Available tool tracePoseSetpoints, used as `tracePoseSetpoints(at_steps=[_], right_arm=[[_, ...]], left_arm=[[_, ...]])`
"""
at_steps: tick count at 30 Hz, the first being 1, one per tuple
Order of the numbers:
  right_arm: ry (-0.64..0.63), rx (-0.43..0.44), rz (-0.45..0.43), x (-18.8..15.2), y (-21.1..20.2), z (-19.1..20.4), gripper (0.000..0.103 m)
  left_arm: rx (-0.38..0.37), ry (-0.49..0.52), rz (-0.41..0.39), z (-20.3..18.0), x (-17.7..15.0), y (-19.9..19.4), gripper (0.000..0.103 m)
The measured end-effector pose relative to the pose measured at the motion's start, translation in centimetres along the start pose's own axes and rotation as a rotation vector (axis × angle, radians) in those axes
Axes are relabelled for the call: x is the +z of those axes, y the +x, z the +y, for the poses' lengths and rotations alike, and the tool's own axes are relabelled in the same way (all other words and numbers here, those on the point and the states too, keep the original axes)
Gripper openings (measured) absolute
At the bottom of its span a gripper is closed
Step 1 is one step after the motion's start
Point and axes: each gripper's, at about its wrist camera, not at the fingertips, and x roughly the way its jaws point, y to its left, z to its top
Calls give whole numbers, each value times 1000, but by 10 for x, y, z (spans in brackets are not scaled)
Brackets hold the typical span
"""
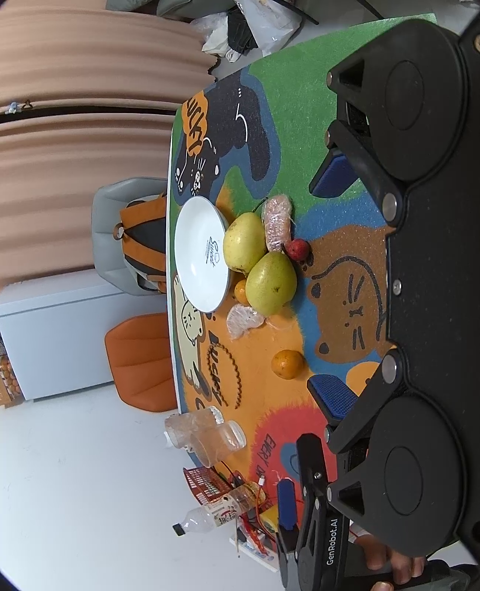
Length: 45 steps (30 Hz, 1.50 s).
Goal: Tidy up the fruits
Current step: 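Close the right gripper on the red jujube while the left gripper closes on the mandarin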
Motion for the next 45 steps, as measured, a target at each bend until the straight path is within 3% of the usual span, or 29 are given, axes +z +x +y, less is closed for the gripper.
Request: tracePoseSetpoints(at_steps=[28, 37, 38, 42, 45], right_arm=[[84, 56, 27, -6, 58, -43, 103], [69, 41, 18, -5, 80, -46, 102], [75, 42, 21, -5, 83, -47, 101], [92, 48, 42, -6, 97, -51, 86], [103, 56, 54, -7, 105, -54, 81]], left_arm=[[-51, -70, 2, 9, 2, 61, 101], [-19, -108, 10, 18, 1, 84, 88], [-12, -116, 13, 19, 1, 87, 84], [-4, -139, 29, 23, 0, 98, 72], [-4, -154, 39, 26, 0, 106, 67]])
